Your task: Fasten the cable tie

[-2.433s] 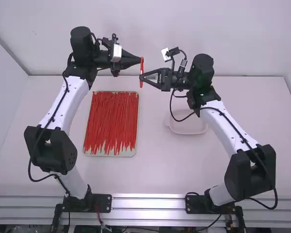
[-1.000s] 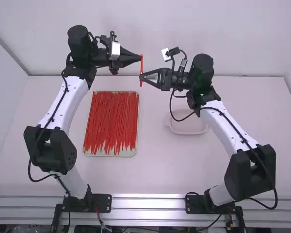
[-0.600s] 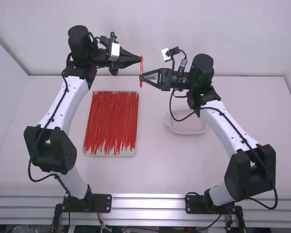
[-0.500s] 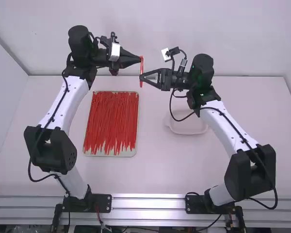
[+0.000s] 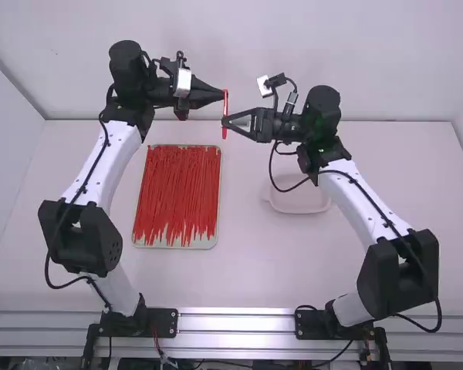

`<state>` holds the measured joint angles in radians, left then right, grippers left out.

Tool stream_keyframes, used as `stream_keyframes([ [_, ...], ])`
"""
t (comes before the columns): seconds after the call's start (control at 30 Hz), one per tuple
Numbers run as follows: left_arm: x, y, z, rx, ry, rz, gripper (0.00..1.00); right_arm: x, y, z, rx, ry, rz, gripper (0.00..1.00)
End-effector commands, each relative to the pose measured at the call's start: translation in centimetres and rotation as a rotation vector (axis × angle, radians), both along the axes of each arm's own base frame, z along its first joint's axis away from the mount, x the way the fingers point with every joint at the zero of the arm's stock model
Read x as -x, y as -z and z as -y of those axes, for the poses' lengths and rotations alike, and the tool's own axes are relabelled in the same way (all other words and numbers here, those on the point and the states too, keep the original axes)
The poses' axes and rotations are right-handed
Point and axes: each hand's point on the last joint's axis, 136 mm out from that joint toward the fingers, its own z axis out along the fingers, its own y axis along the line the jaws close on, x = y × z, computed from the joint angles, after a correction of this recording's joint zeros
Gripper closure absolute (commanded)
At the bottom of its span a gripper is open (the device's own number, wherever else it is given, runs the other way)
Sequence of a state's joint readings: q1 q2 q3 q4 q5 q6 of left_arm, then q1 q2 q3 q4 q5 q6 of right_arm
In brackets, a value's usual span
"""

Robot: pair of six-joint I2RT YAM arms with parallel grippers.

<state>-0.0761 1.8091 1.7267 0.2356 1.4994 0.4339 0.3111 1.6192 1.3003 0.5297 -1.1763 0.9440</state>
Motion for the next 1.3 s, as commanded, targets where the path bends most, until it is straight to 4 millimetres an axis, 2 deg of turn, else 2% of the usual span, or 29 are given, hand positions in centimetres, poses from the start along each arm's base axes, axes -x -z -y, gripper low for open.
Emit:
stream_keyframes([
  [0.0,0.9,0.2,0.3,-0.002,0.038,-0.006,0.98,0.0,-0.7,0.2,-0.017,0.008,-0.029,1.00],
  [0.23,1.5,0.4,0.3,-0.005,0.077,-0.027,0.98,0.1,-2.3,0.3,-0.063,0.010,-0.032,1.00],
  [0.4,1.6,0.6,0.6,-0.006,0.083,-0.055,0.98,-0.9,-2.4,0.9,-0.072,0.058,-0.044,1.00],
  [0.77,2.4,0.8,1.9,-0.008,0.117,-0.070,0.98,-1.5,-2.6,1.0,-0.085,0.090,-0.070,1.00],
  [0.9,2.5,1.0,2.1,-0.010,0.124,-0.094,0.98,-2.2,-2.6,1.6,-0.089,0.120,-0.072,1.00],
  [1.03,3.5,2.4,3.4,-0.010,0.159,-0.070,0.98,-2.3,-2.6,1.8,-0.093,0.125,-0.094,1.00],
  [1.27,4.5,4.0,3.9,-0.011,0.180,-0.075,0.98,-2.9,-2.6,2.7,-0.092,0.145,-0.094,1.00],
])
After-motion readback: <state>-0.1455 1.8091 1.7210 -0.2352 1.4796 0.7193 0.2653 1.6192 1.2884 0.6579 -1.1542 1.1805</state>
